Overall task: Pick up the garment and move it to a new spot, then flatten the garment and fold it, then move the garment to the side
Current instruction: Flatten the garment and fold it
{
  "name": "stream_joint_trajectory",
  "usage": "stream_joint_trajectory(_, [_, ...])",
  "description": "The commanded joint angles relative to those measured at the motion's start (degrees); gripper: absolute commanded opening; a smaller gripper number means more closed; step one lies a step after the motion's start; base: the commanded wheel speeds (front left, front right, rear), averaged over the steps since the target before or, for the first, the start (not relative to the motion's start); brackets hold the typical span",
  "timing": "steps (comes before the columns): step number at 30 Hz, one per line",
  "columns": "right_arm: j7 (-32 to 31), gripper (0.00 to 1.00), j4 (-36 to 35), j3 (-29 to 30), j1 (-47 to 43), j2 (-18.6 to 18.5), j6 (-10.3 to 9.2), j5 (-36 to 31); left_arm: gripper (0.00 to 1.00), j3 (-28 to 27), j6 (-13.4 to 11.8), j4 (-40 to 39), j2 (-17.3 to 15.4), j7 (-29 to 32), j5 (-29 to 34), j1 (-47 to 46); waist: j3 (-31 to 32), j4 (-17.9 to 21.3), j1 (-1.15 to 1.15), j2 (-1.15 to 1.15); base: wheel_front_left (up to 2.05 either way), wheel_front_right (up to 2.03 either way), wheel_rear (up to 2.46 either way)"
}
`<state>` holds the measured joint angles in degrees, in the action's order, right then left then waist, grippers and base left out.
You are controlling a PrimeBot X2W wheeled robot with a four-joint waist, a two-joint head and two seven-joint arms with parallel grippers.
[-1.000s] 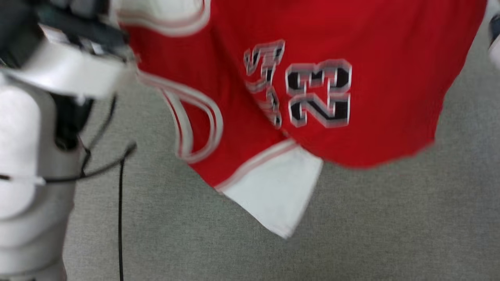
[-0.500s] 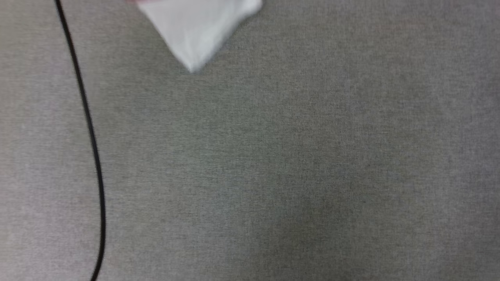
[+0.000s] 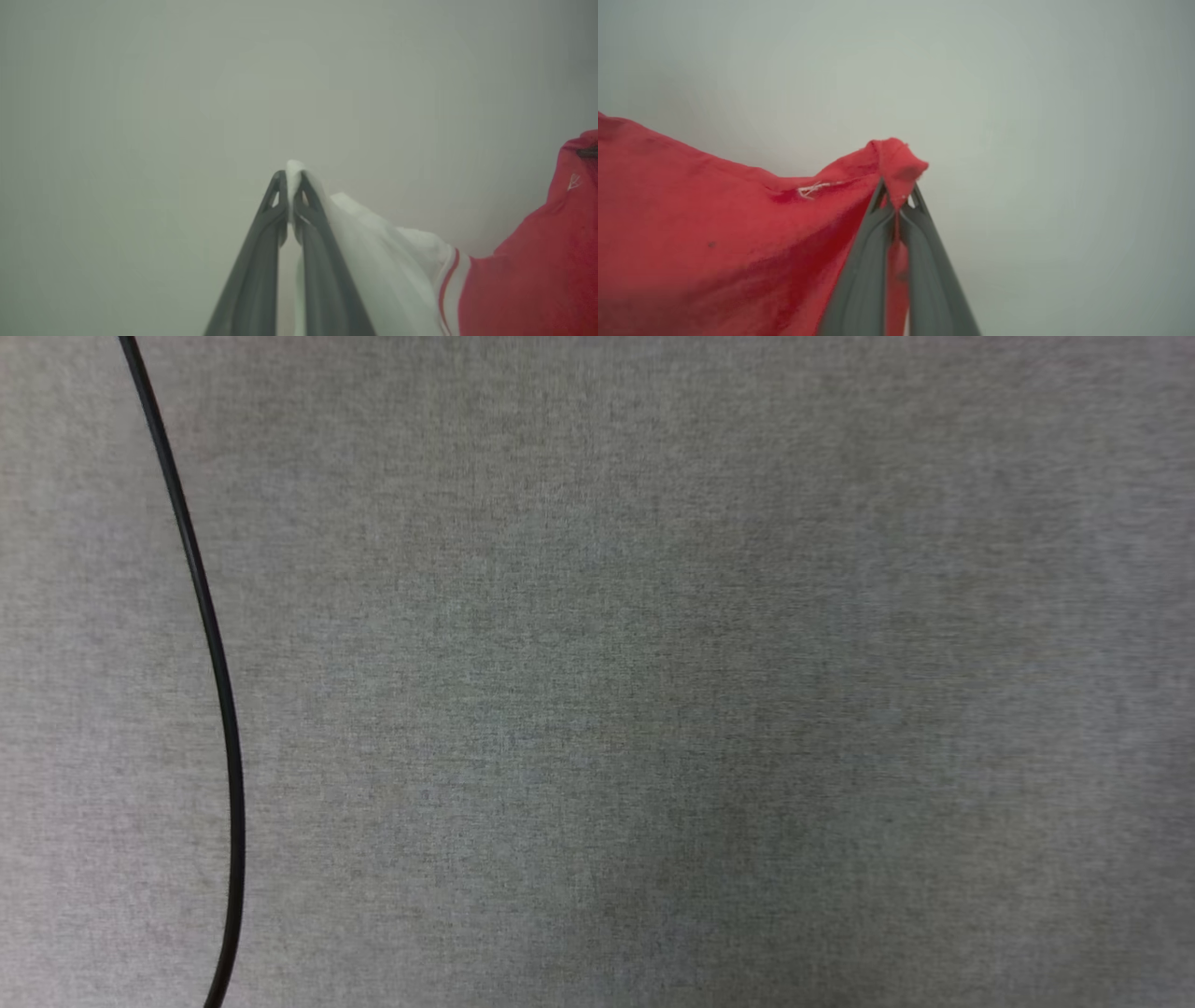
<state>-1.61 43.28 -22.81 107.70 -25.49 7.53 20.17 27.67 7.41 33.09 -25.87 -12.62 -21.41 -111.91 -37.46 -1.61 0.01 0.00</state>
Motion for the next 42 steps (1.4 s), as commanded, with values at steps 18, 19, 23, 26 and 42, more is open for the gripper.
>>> stream_joint_trajectory(18, [7.51, 0.00, 2.93, -17.67, -14.38, -2.08, -0.08, 15.26, 0.00, -1.35, -0.02, -6.80, -3.23, -2.60, -7.64, 26.47, -0.64, -0.91, -0.01, 0.00, 0.00, 0.00, 0.00])
stream_joint_trajectory(19, [7.94, 0.00, 2.08, -18.76, -16.47, -2.38, -0.08, 16.23, 0.00, -1.95, -0.03, -8.03, -3.60, -2.61, -7.79, 29.57, 0.09, -0.77, -0.01, 0.00, 0.00, 0.00, 0.00])
stream_joint_trajectory(23, [9.36, 0.00, -1.35, -22.09, -25.03, -4.58, -0.08, 20.15, 0.00, -4.34, -0.67, -13.87, -3.54, -2.61, -8.11, 42.47, 3.61, -0.87, -0.01, 0.00, 0.00, 0.00, 0.00])
stream_joint_trajectory(26, [9.92, 0.00, -4.09, -24.04, -31.38, -6.26, -0.08, 22.43, 0.00, -5.89, -1.62, -18.02, -3.59, -2.57, -8.31, 51.82, 6.58, -0.88, -0.01, 0.00, 0.00, 0.00, 0.00])
stream_joint_trajectory(42, [9.74, 0.00, -14.35, -25.90, -61.95, -14.09, -0.08, 29.65, 0.00, -6.45, -6.43, -29.51, -1.58, -2.57, -10.33, 93.35, 23.68, -1.84, -0.01, 0.00, 0.00, 0.00, 0.00])
